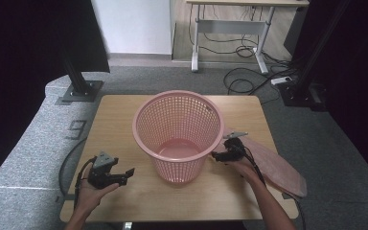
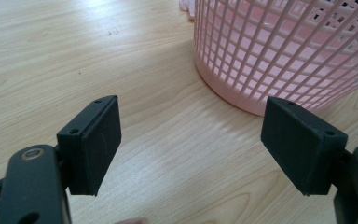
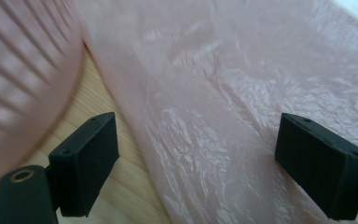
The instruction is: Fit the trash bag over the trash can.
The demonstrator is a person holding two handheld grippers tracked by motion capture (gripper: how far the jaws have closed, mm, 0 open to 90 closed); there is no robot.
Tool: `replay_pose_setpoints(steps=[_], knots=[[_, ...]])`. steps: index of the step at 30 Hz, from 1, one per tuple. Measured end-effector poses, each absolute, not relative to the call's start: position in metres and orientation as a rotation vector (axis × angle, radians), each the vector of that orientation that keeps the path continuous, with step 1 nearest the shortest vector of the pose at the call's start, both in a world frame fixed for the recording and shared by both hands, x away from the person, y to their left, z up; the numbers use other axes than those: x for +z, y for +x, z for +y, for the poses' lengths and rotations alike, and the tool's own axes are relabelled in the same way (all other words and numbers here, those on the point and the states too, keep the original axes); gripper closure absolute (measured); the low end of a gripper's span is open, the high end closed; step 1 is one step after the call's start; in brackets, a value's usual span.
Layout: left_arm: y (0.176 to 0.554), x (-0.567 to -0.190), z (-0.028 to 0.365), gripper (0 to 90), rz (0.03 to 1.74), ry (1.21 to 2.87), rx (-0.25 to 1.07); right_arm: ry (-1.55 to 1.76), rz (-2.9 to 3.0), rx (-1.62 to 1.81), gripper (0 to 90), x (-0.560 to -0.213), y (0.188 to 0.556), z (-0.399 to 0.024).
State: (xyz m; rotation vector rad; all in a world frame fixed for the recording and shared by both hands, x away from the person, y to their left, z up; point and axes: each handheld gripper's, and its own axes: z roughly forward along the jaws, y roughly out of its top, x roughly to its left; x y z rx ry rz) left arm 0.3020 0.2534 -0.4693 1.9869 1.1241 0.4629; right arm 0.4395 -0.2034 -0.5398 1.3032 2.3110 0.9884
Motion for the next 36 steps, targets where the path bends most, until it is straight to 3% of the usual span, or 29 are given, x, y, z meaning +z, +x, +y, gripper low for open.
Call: replay_pose_setpoints(steps=[8,17,21,27,31,36], knots=[[0.302,-0.469,0.257,19.8,1.155,1.962,0.486,1.292,2.3,0.904,14.4,-0.547,0.443,-0.204],[0.301,-0.47,0.255,19.8,1.151,1.961,0.496,1.311,2.234,0.94,45.2,-0.546,0.444,-0.216],[0.301,-0.47,0.254,19.8,1.15,1.966,0.498,1.265,2.212,0.989,63.0,-0.548,0.444,-0.223],[0.301,-0.47,0.254,19.8,1.148,1.961,0.503,1.258,2.198,1.011,71.5,-0.55,0.444,-0.229],[0.301,-0.469,0.256,19.8,1.151,1.957,0.511,1.279,2.204,0.995,83.9,-0.548,0.445,-0.234],[0.301,-0.467,0.258,21.2,1.16,1.937,0.522,1.31,2.238,1.011,86.6,-0.546,0.447,-0.244]])
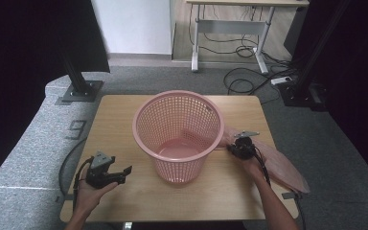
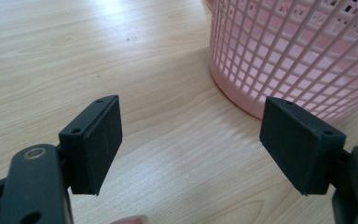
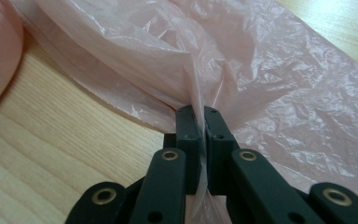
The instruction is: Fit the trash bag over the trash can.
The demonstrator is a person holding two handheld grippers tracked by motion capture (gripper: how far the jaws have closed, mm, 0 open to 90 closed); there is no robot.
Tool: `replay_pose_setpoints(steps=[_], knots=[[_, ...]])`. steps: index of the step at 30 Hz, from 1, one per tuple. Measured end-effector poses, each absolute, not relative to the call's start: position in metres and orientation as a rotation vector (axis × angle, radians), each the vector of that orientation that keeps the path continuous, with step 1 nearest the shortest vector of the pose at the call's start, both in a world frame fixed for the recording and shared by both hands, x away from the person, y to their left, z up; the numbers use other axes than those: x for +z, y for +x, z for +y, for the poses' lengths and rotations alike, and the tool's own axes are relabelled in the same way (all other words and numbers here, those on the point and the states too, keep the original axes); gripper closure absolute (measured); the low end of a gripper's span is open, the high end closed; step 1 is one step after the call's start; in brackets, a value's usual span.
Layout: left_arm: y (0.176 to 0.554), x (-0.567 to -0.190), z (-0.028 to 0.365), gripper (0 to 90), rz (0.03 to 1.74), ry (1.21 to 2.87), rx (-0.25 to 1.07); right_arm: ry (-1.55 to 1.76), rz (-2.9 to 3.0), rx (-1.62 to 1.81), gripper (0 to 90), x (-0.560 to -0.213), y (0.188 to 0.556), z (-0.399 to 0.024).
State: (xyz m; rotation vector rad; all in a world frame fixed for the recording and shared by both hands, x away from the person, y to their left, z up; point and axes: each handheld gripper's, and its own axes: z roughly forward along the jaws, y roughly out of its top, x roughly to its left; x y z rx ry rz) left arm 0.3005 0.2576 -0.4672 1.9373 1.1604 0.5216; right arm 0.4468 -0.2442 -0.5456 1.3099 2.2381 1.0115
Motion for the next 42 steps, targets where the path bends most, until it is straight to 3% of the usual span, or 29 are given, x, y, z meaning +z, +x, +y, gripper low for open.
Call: replay_pose_setpoints(steps=[8,13,42], knots=[[0.299,-0.459,0.263,23.4,1.172,1.868,0.536,1.298,2.16,1.178,87.3,-0.52,0.436,-0.265],[0.296,-0.445,0.263,29.5,1.137,1.835,0.515,1.232,2.121,1.251,87.4,-0.494,0.417,-0.277],[0.296,-0.388,0.257,35.7,1.012,1.733,0.477,1.121,1.795,1.496,88.0,-0.411,0.369,-0.339]])
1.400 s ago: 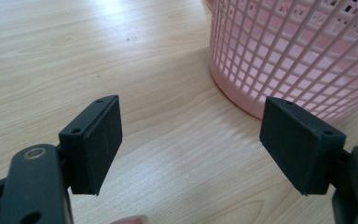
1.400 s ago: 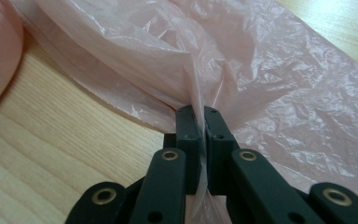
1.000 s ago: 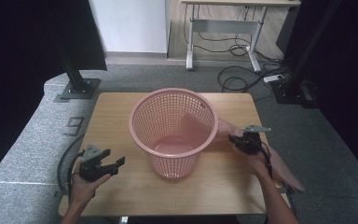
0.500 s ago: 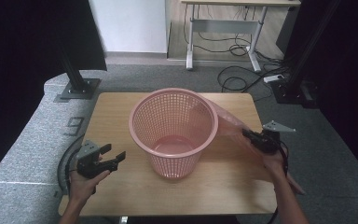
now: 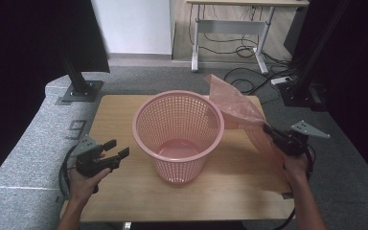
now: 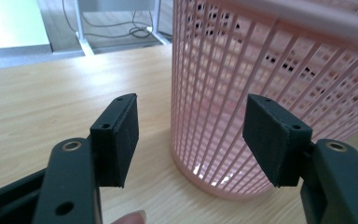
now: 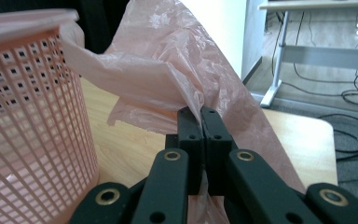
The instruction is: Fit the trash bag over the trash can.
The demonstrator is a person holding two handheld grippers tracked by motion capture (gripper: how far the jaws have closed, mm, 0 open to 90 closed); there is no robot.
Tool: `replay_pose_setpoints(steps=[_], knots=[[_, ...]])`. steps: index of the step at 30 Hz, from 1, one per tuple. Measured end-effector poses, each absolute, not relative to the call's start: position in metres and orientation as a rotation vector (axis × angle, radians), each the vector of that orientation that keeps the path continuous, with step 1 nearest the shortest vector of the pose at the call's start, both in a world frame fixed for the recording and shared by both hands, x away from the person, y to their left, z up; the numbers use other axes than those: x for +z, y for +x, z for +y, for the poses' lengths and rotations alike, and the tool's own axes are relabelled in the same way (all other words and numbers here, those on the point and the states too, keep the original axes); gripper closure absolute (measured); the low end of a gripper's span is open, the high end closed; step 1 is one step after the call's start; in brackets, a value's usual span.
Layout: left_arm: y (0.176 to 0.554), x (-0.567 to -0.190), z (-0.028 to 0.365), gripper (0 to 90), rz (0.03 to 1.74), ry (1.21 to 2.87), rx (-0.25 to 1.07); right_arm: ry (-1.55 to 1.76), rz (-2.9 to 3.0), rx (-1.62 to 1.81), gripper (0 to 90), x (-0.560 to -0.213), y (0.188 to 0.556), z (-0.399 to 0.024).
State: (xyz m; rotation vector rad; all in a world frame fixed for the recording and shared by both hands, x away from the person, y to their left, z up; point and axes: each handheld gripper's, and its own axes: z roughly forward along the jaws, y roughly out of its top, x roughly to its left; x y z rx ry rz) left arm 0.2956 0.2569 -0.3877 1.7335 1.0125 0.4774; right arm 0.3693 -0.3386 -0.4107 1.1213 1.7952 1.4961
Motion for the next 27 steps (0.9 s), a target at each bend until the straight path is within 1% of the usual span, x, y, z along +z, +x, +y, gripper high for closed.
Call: replay_pose_setpoints(steps=[8,21,27], knots=[[0.296,-0.368,0.256,37.3,0.974,1.724,0.46,1.074,1.741,1.511,88.2,-0.391,0.359,-0.35],[0.301,-0.347,0.244,36.5,0.931,1.719,0.469,1.015,1.61,1.628,88.5,-0.36,0.341,-0.368],[0.302,-0.338,0.235,36.5,0.902,1.731,0.474,0.946,1.578,1.678,88.5,-0.341,0.328,-0.367]])
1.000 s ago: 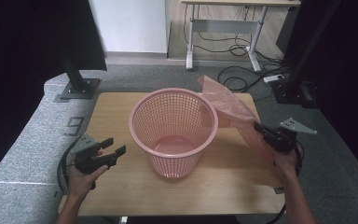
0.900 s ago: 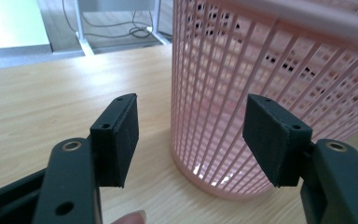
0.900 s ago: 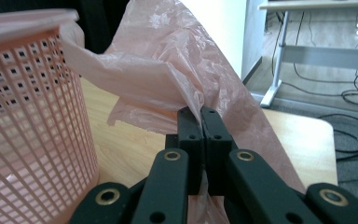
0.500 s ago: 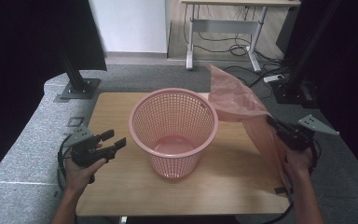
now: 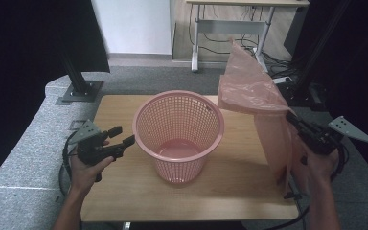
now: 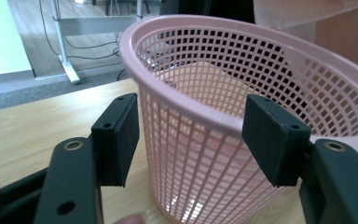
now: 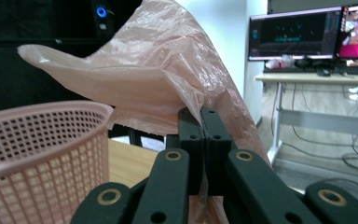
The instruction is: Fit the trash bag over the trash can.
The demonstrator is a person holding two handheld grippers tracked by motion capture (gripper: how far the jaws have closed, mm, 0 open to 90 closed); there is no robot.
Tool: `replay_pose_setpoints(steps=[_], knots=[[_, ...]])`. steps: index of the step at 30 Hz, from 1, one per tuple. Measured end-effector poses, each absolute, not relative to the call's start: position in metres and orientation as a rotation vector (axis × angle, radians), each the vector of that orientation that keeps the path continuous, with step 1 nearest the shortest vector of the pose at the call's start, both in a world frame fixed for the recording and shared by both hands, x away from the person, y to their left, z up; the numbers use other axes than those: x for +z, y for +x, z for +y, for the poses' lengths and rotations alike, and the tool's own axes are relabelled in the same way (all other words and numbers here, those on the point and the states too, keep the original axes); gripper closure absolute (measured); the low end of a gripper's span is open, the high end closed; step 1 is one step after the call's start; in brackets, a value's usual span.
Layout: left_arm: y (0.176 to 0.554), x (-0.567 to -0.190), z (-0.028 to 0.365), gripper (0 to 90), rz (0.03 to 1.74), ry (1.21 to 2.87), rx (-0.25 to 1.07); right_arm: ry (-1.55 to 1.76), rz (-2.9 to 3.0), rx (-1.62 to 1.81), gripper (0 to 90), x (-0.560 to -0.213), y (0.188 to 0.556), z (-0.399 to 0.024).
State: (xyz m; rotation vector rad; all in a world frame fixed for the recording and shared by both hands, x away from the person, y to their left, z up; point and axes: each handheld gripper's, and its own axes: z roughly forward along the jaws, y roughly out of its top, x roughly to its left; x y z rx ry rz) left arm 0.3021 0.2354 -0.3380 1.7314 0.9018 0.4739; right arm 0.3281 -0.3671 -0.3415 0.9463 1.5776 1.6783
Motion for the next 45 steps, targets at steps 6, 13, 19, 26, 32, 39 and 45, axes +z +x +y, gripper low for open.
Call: replay_pose_setpoints(steps=[6,13,19,26,32,39,45], knots=[[0.303,-0.332,0.229,36.7,0.876,1.731,0.47,0.902,1.561,1.733,88.5,-0.329,0.32,-0.361],[0.304,-0.327,0.222,36.5,0.854,1.744,0.462,0.848,1.533,1.769,88.6,-0.315,0.307,-0.36],[0.303,-0.323,0.221,36.3,0.845,1.728,0.458,0.819,1.568,1.784,88.6,-0.312,0.306,-0.348],[0.304,-0.319,0.218,36.4,0.83,1.727,0.463,0.796,1.651,1.767,88.6,-0.319,0.315,-0.326],[0.305,-0.318,0.215,36.2,0.819,1.734,0.462,0.773,1.7,1.77,88.6,-0.322,0.318,-0.311],[0.305,-0.316,0.208,36.2,0.802,1.743,0.457,0.754,1.768,1.772,88.6,-0.328,0.324,-0.292],[0.306,-0.313,0.201,35.6,0.778,1.751,0.458,0.747,1.834,1.752,88.5,-0.337,0.331,-0.275]])
